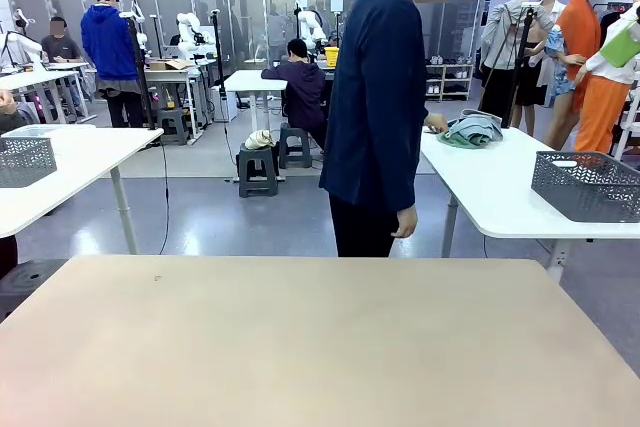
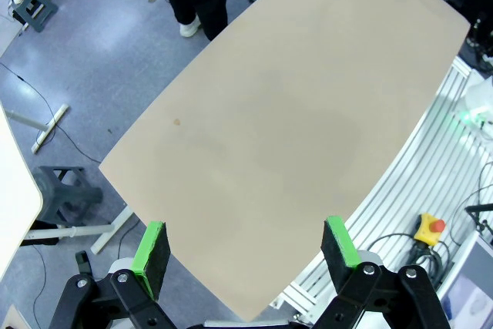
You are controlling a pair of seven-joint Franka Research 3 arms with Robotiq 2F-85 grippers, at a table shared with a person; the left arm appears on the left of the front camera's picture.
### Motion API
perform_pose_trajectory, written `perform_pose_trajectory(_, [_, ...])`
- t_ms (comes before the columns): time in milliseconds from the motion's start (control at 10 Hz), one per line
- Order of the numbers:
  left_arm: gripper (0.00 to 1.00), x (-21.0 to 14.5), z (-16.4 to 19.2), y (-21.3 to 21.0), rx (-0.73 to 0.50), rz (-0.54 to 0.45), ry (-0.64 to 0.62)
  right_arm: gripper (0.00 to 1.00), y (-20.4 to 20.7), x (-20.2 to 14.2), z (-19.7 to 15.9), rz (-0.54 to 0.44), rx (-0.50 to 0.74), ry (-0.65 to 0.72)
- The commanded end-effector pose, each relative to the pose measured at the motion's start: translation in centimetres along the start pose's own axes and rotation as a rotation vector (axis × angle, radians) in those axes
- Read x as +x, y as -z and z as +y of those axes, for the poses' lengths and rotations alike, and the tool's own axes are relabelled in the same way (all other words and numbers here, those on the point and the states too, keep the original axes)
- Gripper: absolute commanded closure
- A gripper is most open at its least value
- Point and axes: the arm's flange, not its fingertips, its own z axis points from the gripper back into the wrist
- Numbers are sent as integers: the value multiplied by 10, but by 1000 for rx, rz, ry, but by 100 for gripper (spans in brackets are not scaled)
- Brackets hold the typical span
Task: Fold the towels and place them in the basket.
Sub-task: When a person lays out a Towel with hook on the table, fold it in half twice.
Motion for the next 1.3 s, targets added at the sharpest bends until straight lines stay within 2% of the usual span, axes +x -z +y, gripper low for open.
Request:
perform_pose_trajectory(0, [0, 0, -1, -1, -2, -2, 3, 0, 2, 0, -1, -7, 1, 0])
perform_pose_trajectory(1200, [0, 0, -1, -1, -2, -2, 3, 0, 2, 0, -1, -7, 1, 0])
